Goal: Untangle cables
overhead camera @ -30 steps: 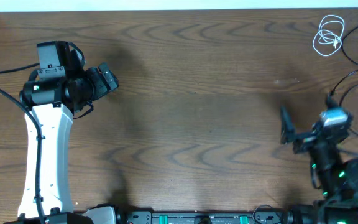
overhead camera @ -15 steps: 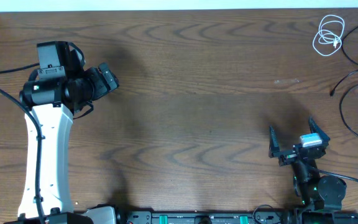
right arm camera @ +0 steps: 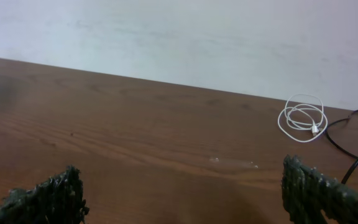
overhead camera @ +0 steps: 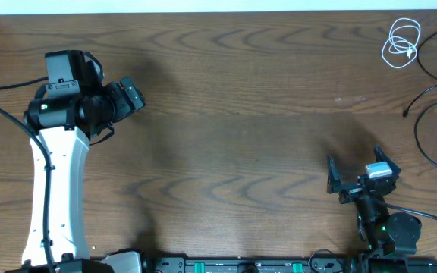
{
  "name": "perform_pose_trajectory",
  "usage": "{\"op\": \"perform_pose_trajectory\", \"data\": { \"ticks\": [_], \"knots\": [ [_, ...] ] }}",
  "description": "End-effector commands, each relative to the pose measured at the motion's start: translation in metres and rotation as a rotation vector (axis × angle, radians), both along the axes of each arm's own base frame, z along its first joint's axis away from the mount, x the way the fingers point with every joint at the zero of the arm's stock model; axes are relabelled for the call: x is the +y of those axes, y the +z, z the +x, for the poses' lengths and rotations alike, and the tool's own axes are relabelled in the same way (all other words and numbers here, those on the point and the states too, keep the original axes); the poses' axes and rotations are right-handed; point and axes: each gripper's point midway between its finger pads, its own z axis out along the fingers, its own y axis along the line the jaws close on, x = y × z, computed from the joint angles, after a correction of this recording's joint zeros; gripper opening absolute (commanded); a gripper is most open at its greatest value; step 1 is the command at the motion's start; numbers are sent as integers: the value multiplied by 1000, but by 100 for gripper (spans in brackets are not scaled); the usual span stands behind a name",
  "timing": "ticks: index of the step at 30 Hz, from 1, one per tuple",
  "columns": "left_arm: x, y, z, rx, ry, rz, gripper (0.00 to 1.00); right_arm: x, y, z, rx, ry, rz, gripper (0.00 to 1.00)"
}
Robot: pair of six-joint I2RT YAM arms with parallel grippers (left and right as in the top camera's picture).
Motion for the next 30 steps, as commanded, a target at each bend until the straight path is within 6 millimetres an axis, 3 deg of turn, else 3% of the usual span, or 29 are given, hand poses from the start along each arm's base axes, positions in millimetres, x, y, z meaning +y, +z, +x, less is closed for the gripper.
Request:
{"op": "perform_pose_trajectory", "data": {
  "ticks": [1, 13, 15, 19, 26, 30],
  "knots": [
    [0, -3, 0, 10, 1, -6, 98, 2, -1, -1, 3, 9, 12, 99],
    [0, -3, 0, 10, 1, -6, 98, 2, -1, -1, 3, 10, 12, 99],
    [8, -2, -4, 17, 9, 43, 98, 2, -1, -1, 3, 10, 12, 99],
    [26, 17, -15, -30, 67, 151, 97, 2, -1, -1, 3, 10, 12, 99],
    [9, 54, -32, -293, -77, 214, 98, 2, -1, -1, 4, 10, 12, 99],
    [-7, 55, -48, -466, -210, 267, 98, 2, -1, -1, 3, 10, 12, 99]
  ]
}}
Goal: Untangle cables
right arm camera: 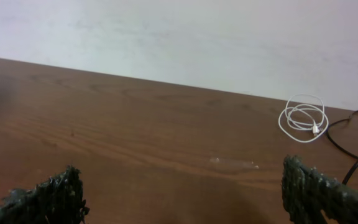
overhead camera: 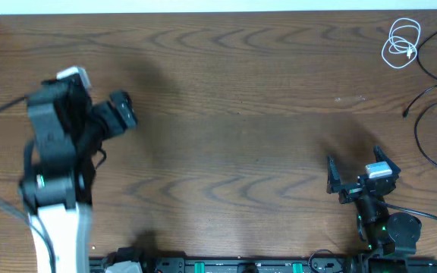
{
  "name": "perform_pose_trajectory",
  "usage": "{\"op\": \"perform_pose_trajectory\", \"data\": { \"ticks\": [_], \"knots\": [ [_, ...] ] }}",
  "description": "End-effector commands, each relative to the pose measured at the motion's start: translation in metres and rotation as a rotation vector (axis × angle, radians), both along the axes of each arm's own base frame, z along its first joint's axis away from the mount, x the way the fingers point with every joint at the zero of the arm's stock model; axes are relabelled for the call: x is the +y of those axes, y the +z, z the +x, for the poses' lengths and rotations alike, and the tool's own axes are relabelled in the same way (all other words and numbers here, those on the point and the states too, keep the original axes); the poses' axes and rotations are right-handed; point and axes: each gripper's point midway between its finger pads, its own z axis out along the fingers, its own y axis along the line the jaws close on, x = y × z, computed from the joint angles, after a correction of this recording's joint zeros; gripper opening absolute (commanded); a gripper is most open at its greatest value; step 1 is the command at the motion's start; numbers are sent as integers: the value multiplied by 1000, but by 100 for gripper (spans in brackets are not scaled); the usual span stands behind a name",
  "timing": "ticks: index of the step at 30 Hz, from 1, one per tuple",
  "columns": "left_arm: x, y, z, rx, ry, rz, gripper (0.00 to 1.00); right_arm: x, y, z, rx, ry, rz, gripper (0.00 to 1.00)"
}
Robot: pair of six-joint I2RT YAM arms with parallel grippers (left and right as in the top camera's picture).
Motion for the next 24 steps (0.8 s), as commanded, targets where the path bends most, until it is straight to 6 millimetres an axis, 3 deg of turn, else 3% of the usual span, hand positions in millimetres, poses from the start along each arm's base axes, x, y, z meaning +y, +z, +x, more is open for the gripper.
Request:
{"op": "perform_pose_trajectory", "data": {
  "ticks": [1, 14, 24],
  "knots": [
    [-18, -17, -19, -76, -163, 99, 98, 2, -1, 0, 4, 7, 11, 99],
    [-33, -96, -62, -384, -211, 210, 98, 2, -1, 0, 4, 7, 11, 99],
    [-42, -126, -69, -503, -260, 293, 98, 2, -1, 0, 4, 7, 11, 99]
  ]
}}
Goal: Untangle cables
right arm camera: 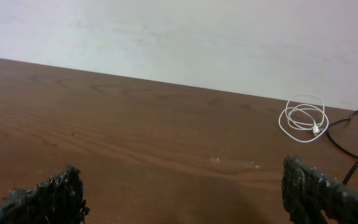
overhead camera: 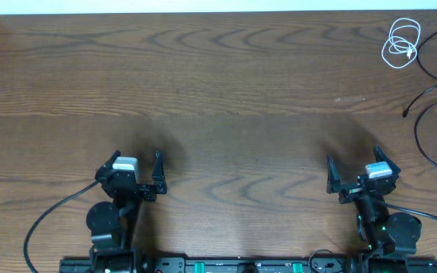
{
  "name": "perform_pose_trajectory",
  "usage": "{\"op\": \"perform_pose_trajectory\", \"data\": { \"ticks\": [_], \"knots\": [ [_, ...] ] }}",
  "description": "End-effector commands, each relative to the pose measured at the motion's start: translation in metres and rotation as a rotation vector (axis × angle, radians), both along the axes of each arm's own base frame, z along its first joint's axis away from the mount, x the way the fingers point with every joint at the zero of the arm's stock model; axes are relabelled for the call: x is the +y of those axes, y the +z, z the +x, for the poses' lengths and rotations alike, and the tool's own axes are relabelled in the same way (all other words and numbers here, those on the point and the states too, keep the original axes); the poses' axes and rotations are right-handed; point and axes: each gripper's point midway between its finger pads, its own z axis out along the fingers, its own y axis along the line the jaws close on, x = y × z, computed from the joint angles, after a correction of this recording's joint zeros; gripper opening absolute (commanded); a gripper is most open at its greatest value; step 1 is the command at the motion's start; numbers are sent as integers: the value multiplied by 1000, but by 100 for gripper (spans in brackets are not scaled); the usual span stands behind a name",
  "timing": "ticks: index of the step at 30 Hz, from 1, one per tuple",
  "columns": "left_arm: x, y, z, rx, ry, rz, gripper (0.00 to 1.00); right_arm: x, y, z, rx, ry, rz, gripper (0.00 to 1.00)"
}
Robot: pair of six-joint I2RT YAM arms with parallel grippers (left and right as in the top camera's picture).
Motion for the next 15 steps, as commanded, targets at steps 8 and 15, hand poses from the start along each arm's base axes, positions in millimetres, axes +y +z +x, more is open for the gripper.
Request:
{"op": "perform_pose_trajectory", "data": {
  "ticks": [8, 15],
  "knots": [
    [-13, -2, -7, -61, -61, 62, 97, 2, -1, 0, 3, 7, 11, 99],
    [-13, -4, -6, -53, -64, 61, 97, 2, -1, 0, 3, 7, 11, 99]
  ]
}}
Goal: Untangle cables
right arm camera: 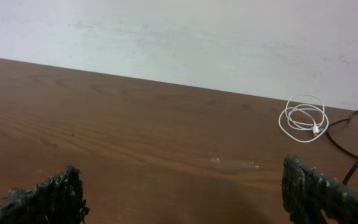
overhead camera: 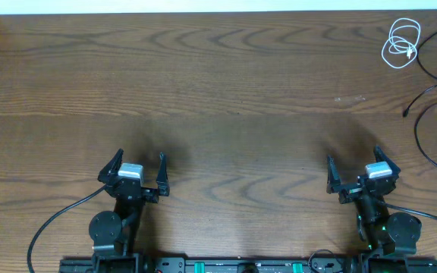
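A coiled white cable point(overhead camera: 401, 42) lies at the table's far right corner, also in the right wrist view point(right arm camera: 302, 118). Loose black cables point(overhead camera: 435, 114) lie apart from it along the right edge, seen again as the black cables point(right arm camera: 347, 143). My left gripper point(overhead camera: 136, 168) rests open at the near left, holding nothing. My right gripper point(overhead camera: 353, 168) rests open at the near right, its fingers point(right arm camera: 306, 190) wide apart over bare wood, well short of the cables.
The brown wooden table point(overhead camera: 226, 98) fills the view. A white wall point(right arm camera: 179, 37) stands behind its far edge. A black rail point(overhead camera: 234, 265) with the arm bases runs along the near edge.
My left gripper has shifted slightly right and forward at the near left and now sits squarely, jaws open. The right arm and the cables have not moved.
My left arm was stretched out over the table's left side, gripper near the far left. Then it had drawn back some way, blurred. Then it was folded at the near left, where it now rests. The right arm stayed parked throughout.
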{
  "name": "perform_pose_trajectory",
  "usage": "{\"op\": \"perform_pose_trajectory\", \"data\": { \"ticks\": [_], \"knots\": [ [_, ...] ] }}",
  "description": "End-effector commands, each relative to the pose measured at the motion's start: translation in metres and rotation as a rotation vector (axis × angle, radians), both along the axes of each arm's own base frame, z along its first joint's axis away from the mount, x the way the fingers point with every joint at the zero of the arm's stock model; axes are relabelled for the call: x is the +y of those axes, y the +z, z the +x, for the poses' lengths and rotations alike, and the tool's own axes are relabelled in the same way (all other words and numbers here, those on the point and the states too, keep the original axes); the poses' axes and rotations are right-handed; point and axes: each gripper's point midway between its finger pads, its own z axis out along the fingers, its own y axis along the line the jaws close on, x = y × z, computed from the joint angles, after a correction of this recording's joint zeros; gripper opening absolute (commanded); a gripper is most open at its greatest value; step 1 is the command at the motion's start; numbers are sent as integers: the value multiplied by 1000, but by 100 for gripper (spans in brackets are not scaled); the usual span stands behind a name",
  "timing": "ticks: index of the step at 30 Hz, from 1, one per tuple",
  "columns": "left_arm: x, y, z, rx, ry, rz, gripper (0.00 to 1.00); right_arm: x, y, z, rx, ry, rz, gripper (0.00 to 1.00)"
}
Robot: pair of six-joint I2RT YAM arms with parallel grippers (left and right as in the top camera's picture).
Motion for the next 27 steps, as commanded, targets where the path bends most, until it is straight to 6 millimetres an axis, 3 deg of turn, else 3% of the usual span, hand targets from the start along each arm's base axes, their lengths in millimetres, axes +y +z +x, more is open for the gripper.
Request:
{"op": "perform_pose_trajectory", "data": {
  "ticks": [1, 27],
  "knots": [
    [-3, -17, -1, 51, -16, 17, 97, 2, -1, 0, 3, 7, 11, 99],
    [-3, -20, 0, 64, -16, 16, 98, 2, -1, 0, 3, 7, 11, 99]
  ]
}}
